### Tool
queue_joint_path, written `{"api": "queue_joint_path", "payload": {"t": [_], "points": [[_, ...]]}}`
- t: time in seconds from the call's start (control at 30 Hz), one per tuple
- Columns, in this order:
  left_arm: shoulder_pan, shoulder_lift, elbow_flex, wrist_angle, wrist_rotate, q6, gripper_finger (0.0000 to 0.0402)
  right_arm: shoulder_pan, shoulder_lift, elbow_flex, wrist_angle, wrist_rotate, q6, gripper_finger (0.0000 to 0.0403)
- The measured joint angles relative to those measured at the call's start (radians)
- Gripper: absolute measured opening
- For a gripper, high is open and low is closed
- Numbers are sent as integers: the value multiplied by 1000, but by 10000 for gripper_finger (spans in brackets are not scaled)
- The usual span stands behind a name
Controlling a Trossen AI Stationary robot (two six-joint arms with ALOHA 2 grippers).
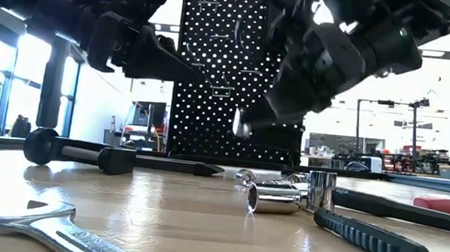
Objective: Hang tools onto peg board
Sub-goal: Put the top center socket into the bottom peg board bin
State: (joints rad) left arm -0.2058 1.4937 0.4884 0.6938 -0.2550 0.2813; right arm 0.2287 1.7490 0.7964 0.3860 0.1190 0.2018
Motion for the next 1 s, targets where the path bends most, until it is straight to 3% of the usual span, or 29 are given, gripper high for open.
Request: {"api": "queue_joint_path", "payload": {"t": [0.33, 0.83, 1.0], "points": [[-73, 0, 27, -16, -104, 254, 223, -6, -3, 67, -3, -32, 0, 51], [-158, 1, 38, -17, -168, 442, 223, -73, -3, 159, -40, -203, 55, 51], [-154, 1, 71, -44, -167, 473, 223, -79, -2, 173, -48, -204, 56, 51]]}}
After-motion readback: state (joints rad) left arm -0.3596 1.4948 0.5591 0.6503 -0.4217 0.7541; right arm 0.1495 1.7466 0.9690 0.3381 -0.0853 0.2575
